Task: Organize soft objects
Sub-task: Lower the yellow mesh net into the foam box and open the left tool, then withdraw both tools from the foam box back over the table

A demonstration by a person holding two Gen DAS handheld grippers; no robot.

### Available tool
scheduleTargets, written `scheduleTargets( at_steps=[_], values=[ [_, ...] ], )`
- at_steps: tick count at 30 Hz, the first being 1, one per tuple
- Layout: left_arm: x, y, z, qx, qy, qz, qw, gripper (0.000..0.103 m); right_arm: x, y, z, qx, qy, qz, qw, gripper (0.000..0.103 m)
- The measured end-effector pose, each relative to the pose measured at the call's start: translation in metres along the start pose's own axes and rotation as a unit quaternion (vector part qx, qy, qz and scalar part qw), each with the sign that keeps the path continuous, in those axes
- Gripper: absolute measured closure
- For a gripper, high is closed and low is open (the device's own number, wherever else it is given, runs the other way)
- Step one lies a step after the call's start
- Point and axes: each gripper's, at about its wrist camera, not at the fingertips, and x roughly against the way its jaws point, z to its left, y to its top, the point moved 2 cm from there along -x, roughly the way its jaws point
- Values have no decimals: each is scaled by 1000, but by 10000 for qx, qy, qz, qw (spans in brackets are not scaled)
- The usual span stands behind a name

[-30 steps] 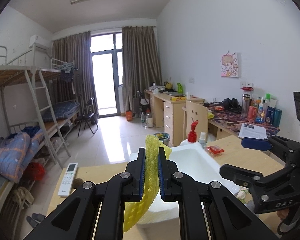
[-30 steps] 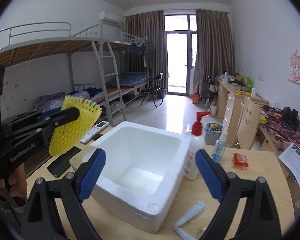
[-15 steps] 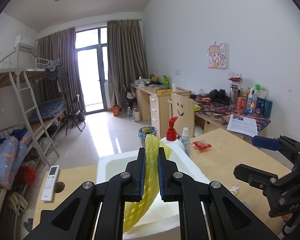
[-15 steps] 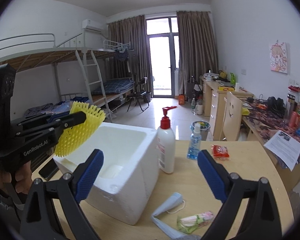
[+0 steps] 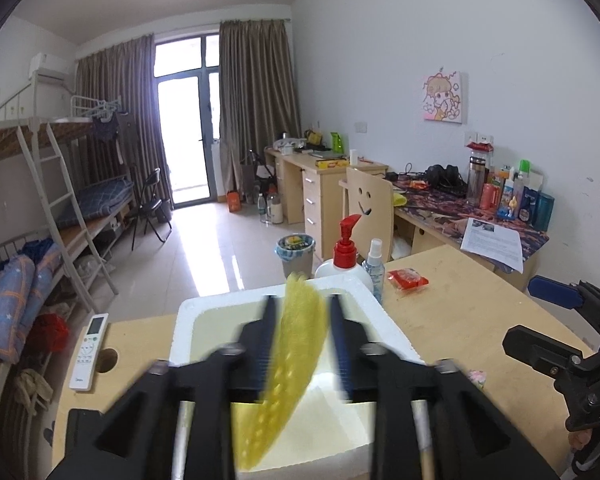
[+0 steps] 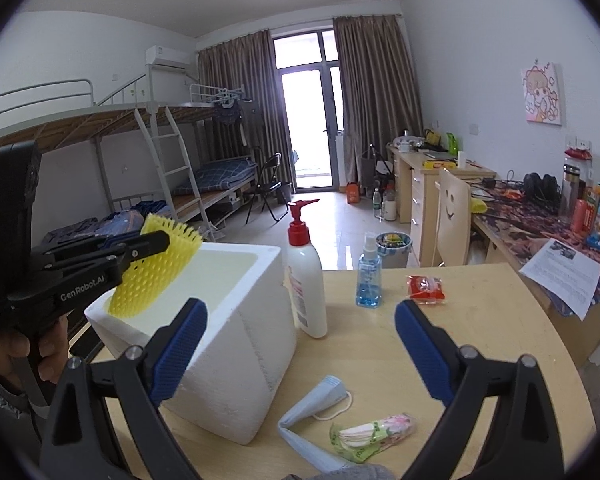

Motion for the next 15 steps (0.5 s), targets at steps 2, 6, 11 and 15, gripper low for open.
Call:
scheduleTargets(
  at_steps=[2, 6, 11, 15],
  values=[
    [1, 2, 0, 77, 63, -60, 9999, 23, 0, -1, -2, -29, -9, 9, 10000, 6],
    [9, 6, 2, 173, 158, -255, 9994, 1, 1, 0, -5, -64, -10, -6, 10000, 6],
    [12, 7, -2, 89, 184, -244, 9995, 1, 5, 1, -4, -27, 11, -47, 10000, 6],
    [19, 7, -1, 153, 153, -260, 9994, 1, 11, 3, -2, 26, -20, -78, 10000, 6]
  ],
)
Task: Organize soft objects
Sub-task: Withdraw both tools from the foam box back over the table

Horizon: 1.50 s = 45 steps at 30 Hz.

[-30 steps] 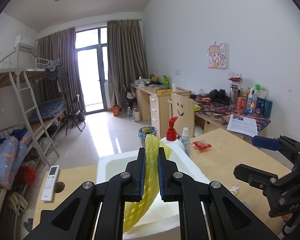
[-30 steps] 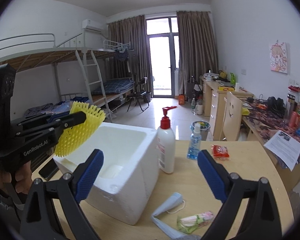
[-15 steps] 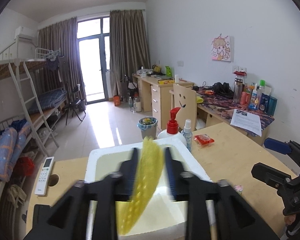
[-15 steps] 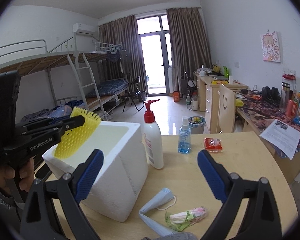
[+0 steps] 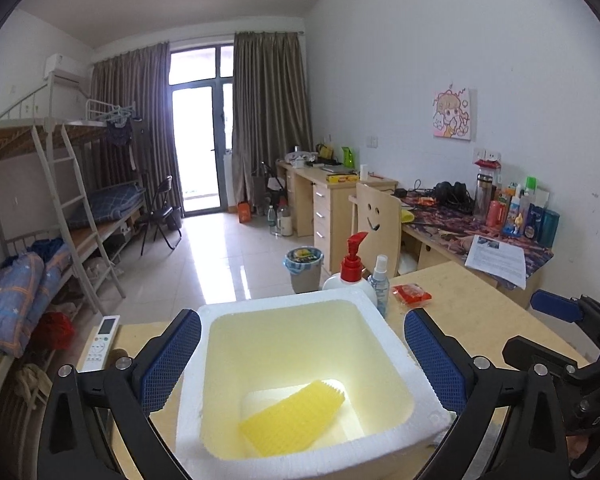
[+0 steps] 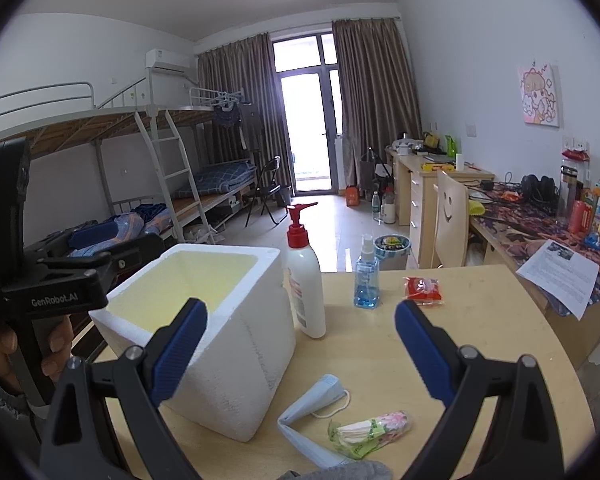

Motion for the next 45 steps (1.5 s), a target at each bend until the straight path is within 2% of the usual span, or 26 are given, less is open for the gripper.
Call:
scheduleTargets(
  at_steps=[7, 27, 33, 45],
  values=[
    [22, -4, 0, -42, 41, -107, 9999, 1, 15, 3, 10, 118, -61, -127, 9998, 1],
    [102, -21, -12, -88, 70, -605, 9981, 1, 83, -9, 47, 343, -124, -575, 9977, 0],
    [118, -30, -12, -7, 76, -691, 9976, 1, 97, -19, 60, 602, -426, -634, 9953, 0],
    [152, -43, -19, -91, 53, -921, 9957, 1, 127, -31, 74, 733, -529, -760, 9930, 0]
  ],
)
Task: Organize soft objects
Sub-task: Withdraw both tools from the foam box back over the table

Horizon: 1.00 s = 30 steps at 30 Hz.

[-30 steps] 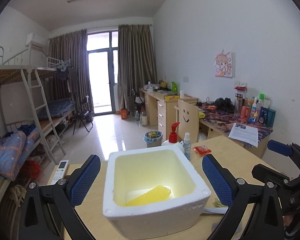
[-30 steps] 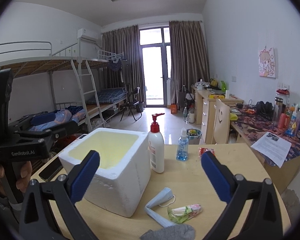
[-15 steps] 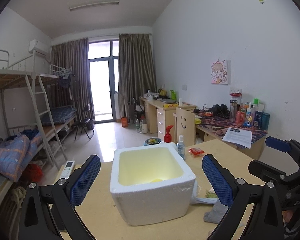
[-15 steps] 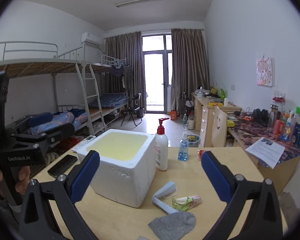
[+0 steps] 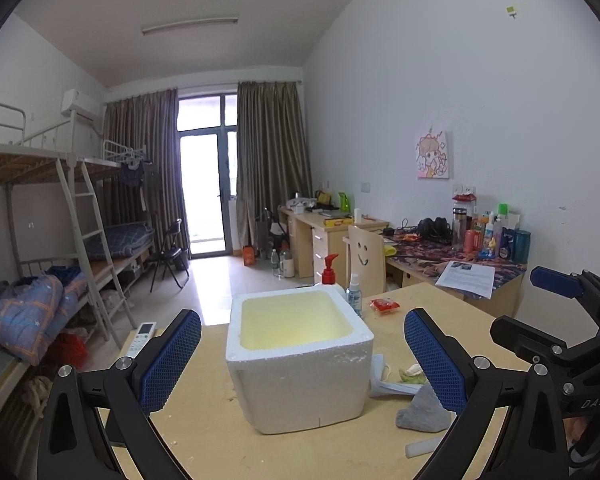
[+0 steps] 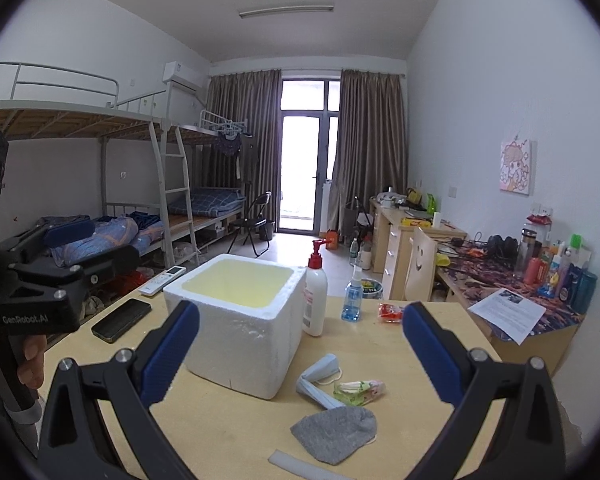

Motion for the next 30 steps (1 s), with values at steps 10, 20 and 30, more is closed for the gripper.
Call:
scheduleTargets(
  at_steps=[10, 20, 30],
  values=[
    [28, -12, -8, -10, -56, -154, 9999, 1, 25, -11, 4, -30, -96, -81, 9999, 0],
    [50, -29, -13, -40, -103, -269, 9996, 1, 47, -24, 10, -32, -124, -162, 9998, 0],
    [59, -55, -15, 15, -14, -373, 9993, 1, 59, -44, 17, -104, -77, -307, 9994, 0]
  ],
)
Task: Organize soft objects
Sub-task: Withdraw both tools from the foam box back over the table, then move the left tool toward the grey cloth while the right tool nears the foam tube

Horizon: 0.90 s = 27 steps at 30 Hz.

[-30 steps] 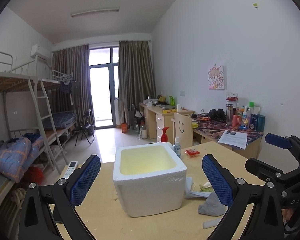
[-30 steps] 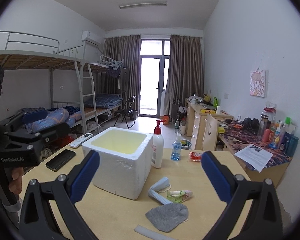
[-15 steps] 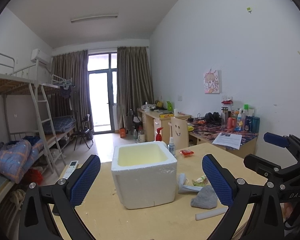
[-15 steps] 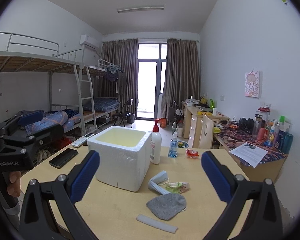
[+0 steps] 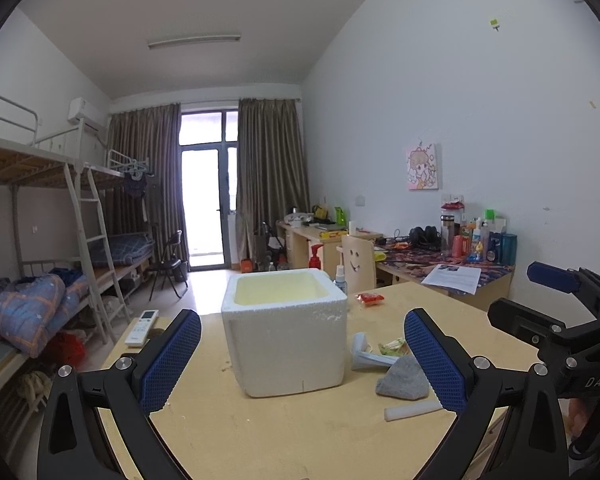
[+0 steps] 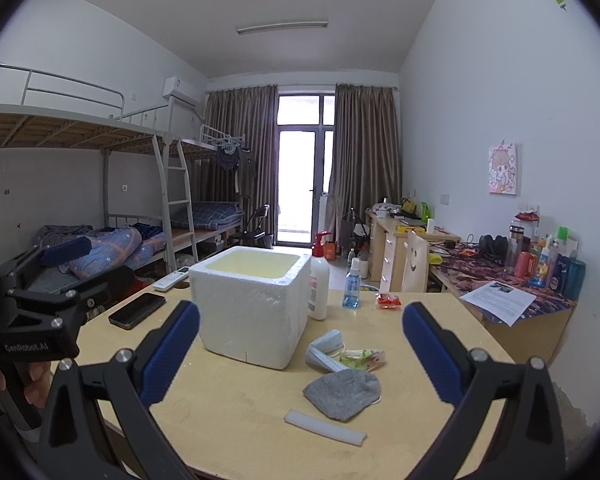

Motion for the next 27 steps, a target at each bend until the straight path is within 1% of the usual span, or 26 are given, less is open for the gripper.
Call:
scheduleTargets(
  at_steps=[3, 7, 10, 13, 17, 20, 24, 27],
  values=[
    [-1, -9, -1, 11, 1, 7, 10000, 1, -3, -9, -1, -51, -4, 39, 10000, 0],
    [-2, -22, 2, 178, 73, -34, 9998, 1, -8, -23, -3, -63, 8, 138, 9999, 0],
    [-6, -32, 1, 183, 155, -3, 9997, 1, -12, -32, -5, -102, 18, 259, 9996, 0],
    [-10, -42, -4, 105, 142, 40, 9998, 1, -14, -40, -7, -145, 54, 287, 9995, 0],
    [-12, -55, -10, 92, 118, -9, 9999, 1, -21, -54, -12, -233, 51, 336, 9991, 0],
    [-16, -64, -15, 9, 81, 71, 9999, 1, -26, -62, -15, -342, 102, 433, 9984, 0],
    [-22, -72, -18, 30, 12, 129, 9999, 1, -31, -70, -19, -467, 238, 499, 9974, 0],
    [-30, -76, -21, 13, -71, 269, 9996, 1, -36, -76, -22, -515, 244, 576, 9967, 0]
  ],
)
